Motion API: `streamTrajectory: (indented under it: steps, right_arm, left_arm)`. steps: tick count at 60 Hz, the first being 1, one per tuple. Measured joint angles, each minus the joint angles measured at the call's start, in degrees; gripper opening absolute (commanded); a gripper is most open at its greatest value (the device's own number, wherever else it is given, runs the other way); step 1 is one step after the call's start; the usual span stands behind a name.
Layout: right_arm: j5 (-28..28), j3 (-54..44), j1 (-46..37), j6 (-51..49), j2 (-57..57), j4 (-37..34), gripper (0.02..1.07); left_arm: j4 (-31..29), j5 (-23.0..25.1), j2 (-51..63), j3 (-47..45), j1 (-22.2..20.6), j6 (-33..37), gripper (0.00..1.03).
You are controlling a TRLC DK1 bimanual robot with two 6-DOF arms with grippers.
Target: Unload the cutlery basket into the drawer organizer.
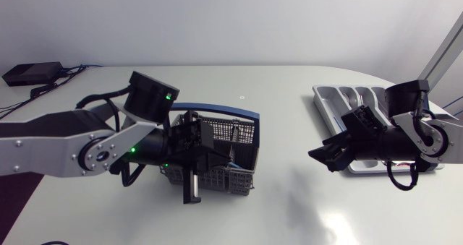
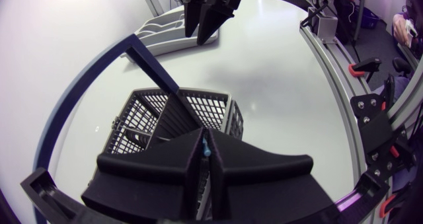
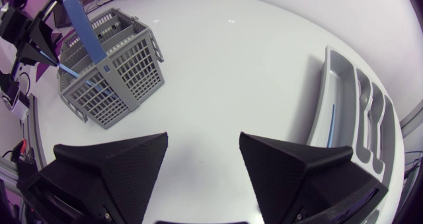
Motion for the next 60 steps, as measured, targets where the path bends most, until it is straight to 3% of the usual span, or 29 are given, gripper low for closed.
streamTrajectory:
  steps: [14, 34, 49, 60]
  right_arm:
    - [0.00, -1.49, 1.64, 0.00, -0.98, -0.04, 0.80]
    - [0.15, -2.34, 8.26, -0.02, -11.85, -4.44, 0.80]
    - [2.01, -2.34, 19.96, 0.57, -22.95, -7.50, 0.80]
    - [8.33, -2.21, 32.48, 2.62, -26.34, -6.01, 0.80]
  left_arm:
    - [-19.63, 0.48, -0.02, 13.51, 0.00, 1.70, 0.03]
    - [-36.79, -0.07, -0.28, 26.82, -1.51, 1.70, 0.03]
    - [-42.10, 0.17, -0.48, 32.96, -1.51, -0.31, 0.03]
    - [-42.71, 4.94, -1.60, 33.53, -1.88, -4.39, 0.03]
